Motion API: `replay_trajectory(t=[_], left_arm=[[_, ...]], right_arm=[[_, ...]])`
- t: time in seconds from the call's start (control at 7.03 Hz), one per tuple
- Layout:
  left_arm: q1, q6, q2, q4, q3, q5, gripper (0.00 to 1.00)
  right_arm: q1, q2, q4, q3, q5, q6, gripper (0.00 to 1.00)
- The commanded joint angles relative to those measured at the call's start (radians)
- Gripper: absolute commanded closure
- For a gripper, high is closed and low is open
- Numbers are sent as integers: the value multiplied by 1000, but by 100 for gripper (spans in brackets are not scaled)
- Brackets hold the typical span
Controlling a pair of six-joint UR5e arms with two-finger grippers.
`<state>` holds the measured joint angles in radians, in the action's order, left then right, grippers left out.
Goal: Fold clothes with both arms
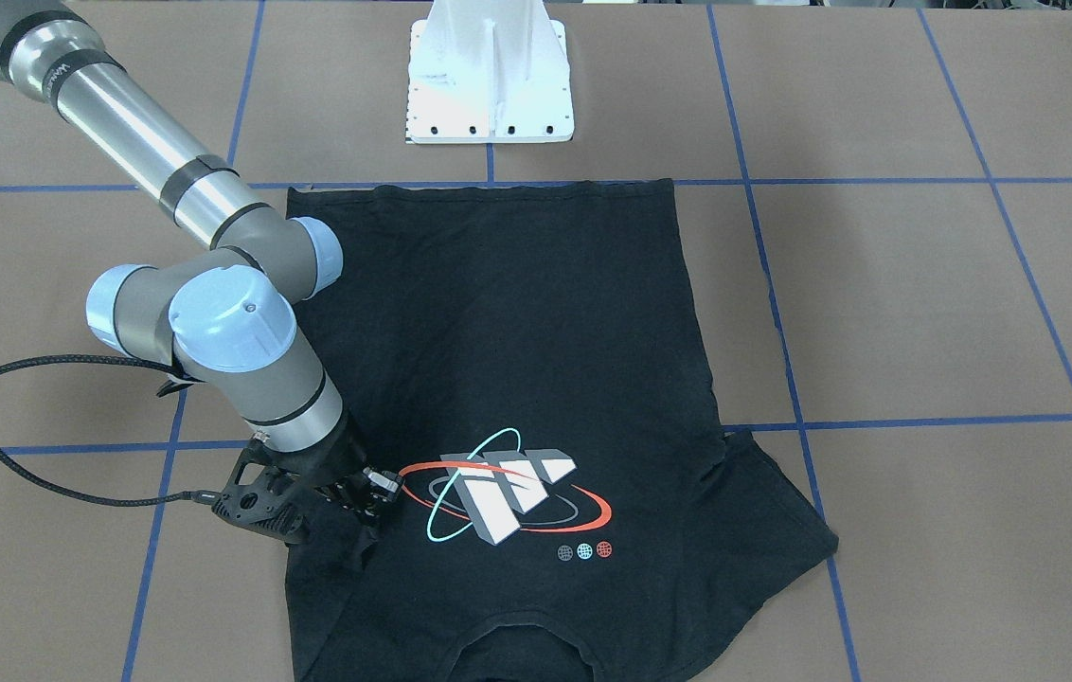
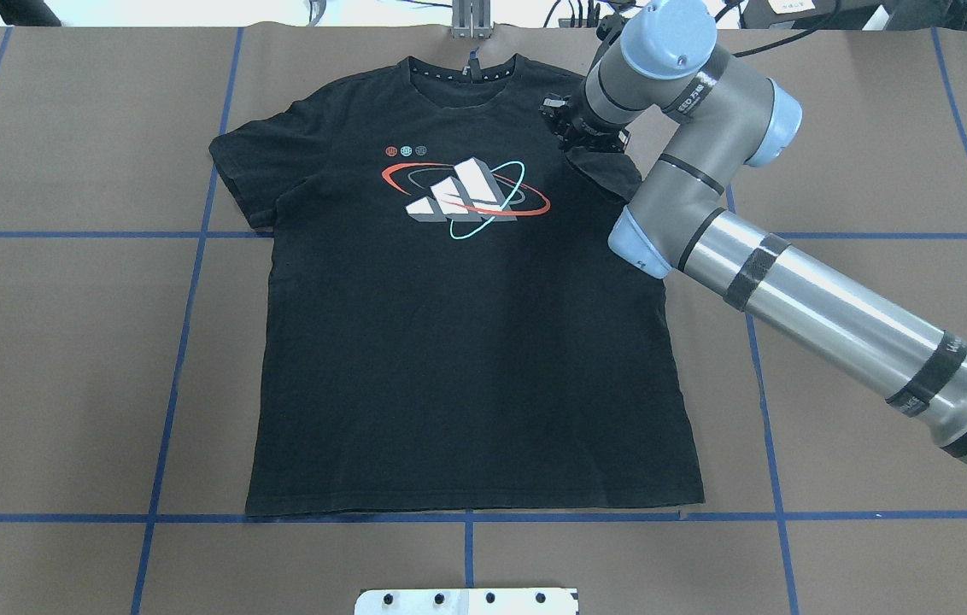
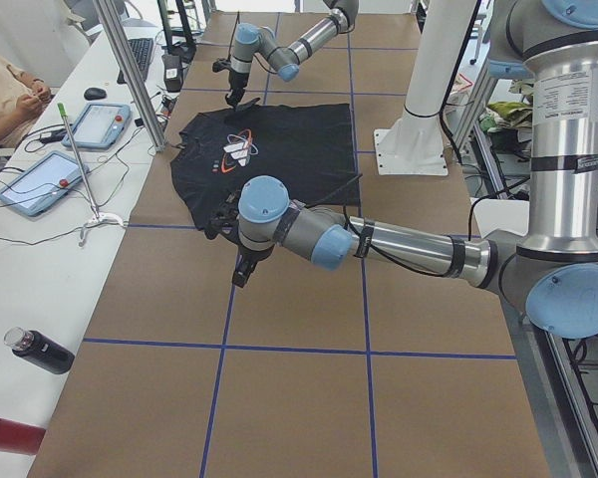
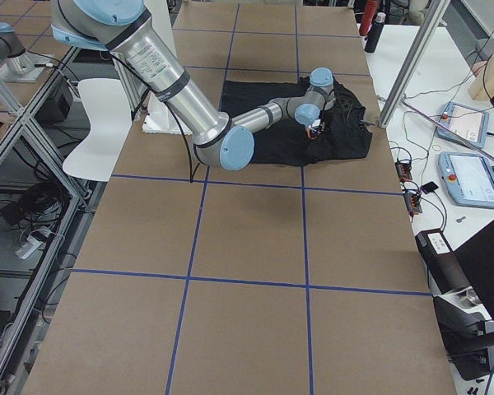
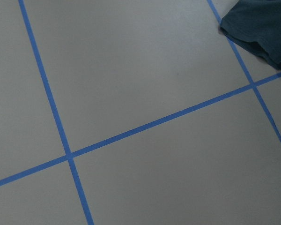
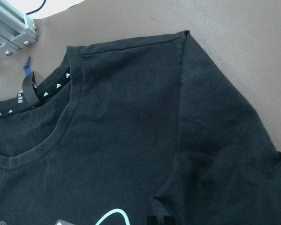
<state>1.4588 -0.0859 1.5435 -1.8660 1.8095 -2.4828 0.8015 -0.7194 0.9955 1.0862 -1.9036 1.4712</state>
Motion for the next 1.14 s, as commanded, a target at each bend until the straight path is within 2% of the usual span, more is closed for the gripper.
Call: replay_trajectory(t=[0.0,0.14,0.28,0.43,0.57,0.71,0.85,1.0], left_arm=[[-133,-299,181,-123,-107,5,0],[-203,-454,287,-222,-227,12,0],[-240,-494,369,-308,-348,112,0],[-305,-526,413,-343,-413,213,0],[-354,-566,462,-401,-487,243,0],[-368,-609,507,-495,-610,243,0],[-370,-726,509,-615,-665,243,1],[-386,-843,567,-769,-800,245,1]], right_arm=[[-51,49,6,-13,69,117,0],[-51,37,9,53,61,133,0],[-56,-9,41,129,57,136,0],[-71,-87,54,240,49,136,0],[-76,-154,60,332,49,136,0],[-77,-204,58,387,51,136,0],[-76,-215,58,411,52,136,0],[-77,-216,58,409,58,136,0]])
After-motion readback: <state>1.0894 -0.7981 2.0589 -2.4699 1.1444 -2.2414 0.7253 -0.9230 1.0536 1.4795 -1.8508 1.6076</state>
